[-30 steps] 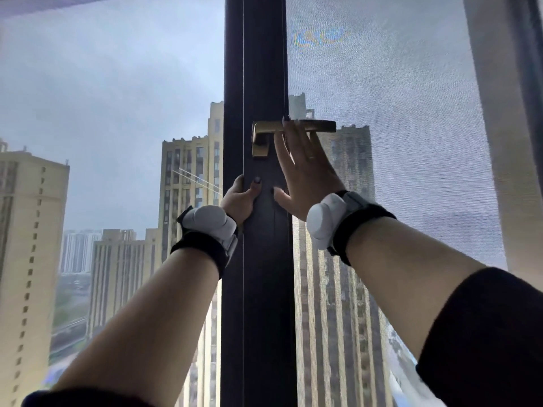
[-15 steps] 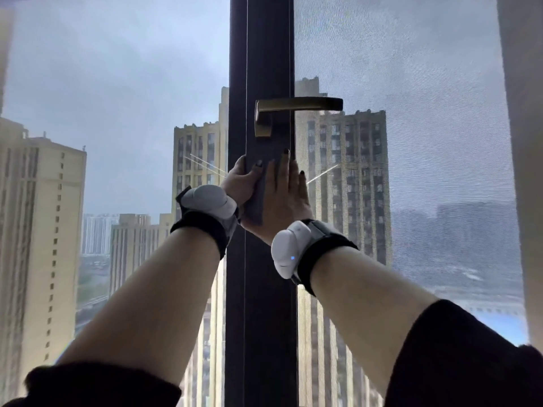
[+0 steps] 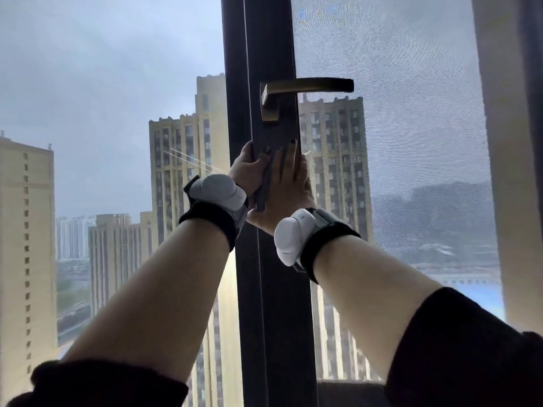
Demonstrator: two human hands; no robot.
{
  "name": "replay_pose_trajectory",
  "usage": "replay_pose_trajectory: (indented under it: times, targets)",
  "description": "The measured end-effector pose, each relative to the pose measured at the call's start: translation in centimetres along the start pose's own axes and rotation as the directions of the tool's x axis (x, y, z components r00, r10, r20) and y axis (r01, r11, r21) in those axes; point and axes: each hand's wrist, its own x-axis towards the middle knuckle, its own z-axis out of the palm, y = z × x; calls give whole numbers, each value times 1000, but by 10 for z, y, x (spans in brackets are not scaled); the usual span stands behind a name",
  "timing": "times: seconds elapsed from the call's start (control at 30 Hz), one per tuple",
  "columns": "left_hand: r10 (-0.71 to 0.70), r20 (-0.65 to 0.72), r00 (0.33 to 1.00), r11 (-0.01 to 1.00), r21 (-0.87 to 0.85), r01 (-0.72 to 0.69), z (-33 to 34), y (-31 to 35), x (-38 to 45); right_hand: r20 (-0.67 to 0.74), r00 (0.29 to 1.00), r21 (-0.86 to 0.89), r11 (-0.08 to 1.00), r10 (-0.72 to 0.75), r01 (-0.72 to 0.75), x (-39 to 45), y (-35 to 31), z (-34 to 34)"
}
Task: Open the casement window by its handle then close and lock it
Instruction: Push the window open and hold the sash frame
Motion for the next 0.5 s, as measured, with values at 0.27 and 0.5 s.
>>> replay_pose_trajectory:
  times: [0.27,0.5]
  targets:
    - [-2,15,1000,1000,-28,2,-3,5,-11,41,990,-31,991,134,-133,-16,-21,-26]
    - [-186,40,982,956,-224,191,-17,-3,-30,-109,914,3,919,392,-394,-11,-31,-20]
